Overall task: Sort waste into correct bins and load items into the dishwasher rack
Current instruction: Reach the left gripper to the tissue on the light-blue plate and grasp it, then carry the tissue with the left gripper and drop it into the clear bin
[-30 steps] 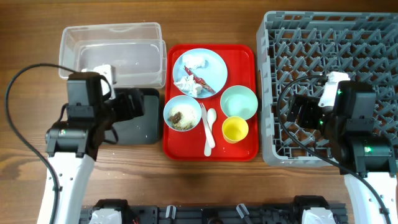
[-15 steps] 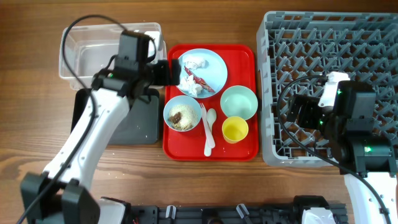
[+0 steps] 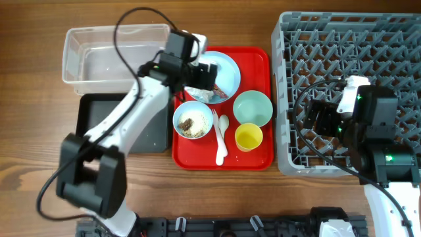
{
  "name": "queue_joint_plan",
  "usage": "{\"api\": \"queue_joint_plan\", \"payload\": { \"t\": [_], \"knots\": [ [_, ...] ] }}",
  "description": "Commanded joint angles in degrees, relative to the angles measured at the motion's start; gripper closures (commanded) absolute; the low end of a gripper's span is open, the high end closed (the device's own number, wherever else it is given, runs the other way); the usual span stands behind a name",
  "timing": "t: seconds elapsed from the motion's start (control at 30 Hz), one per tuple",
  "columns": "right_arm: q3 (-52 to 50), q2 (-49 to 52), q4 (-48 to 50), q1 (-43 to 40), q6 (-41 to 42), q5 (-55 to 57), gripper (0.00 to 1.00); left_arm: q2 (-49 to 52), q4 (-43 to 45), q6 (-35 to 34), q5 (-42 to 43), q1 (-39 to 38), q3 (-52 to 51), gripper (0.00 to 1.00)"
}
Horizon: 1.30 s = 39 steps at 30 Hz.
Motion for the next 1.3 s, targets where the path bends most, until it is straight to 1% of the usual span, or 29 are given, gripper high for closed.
{"api": "queue_joint_plan", "payload": {
  "t": [0.0,0.3,0.37,0.43,0.5,0.53,0.57,0.63,0.77,0.9,1.03,1.17,1.27],
  "knots": [
    [1.38,0.09,-0.02,0.22,-0.81,-0.48,0.0,5.75,0.44,1.07,0.46,-1.16,1.05,0.11],
    [1.38,0.09,-0.02,0.22,-0.79,-0.48,0.0,11.67,-0.92,1.11,0.44,-1.44,1.05,0.34],
    [1.38,0.09,-0.02,0.22,-0.83,-0.48,0.0,11.74,-0.72,1.09,0.46,-1.49,1.05,0.5],
    [1.38,0.09,-0.02,0.22,-0.83,-0.46,0.0,11.74,-0.87,1.09,0.46,-1.49,1.05,0.58],
    [1.38,0.09,0.0,0.22,-0.83,-0.42,0.0,11.74,-1.4,1.09,0.46,-1.49,1.05,0.71],
    [1.38,0.09,-0.02,0.22,-0.81,-0.26,0.0,11.72,-1.55,1.09,0.46,-1.46,1.05,0.81],
    [1.38,0.09,-0.02,0.22,-0.81,-0.26,0.0,11.69,-1.53,1.07,0.46,-1.46,1.07,0.88],
    [1.38,0.09,-0.02,0.22,-0.81,-0.26,0.0,11.08,-1.6,1.07,0.46,-1.46,1.42,0.95],
    [1.38,0.09,-0.02,0.22,-0.83,-0.26,0.0,7.21,-3.91,1.09,0.39,-1.25,5.01,0.96],
    [1.38,0.09,-0.02,0.22,-0.85,-0.24,0.0,0.59,-3.85,1.07,-2.86,0.81,8.83,0.96],
    [1.38,0.09,-0.02,0.22,-0.81,-0.24,0.0,-2.21,-3.72,1.07,-8.39,6.08,9.03,0.96],
    [1.38,0.09,-0.02,0.22,-0.83,-0.24,0.0,-1.95,-3.69,0.87,-8.37,13.77,9.01,0.95],
    [1.38,0.09,-0.02,0.22,-0.83,-0.26,0.0,-1.29,-4.17,0.61,-8.28,17.11,9.01,0.93]
  ]
}}
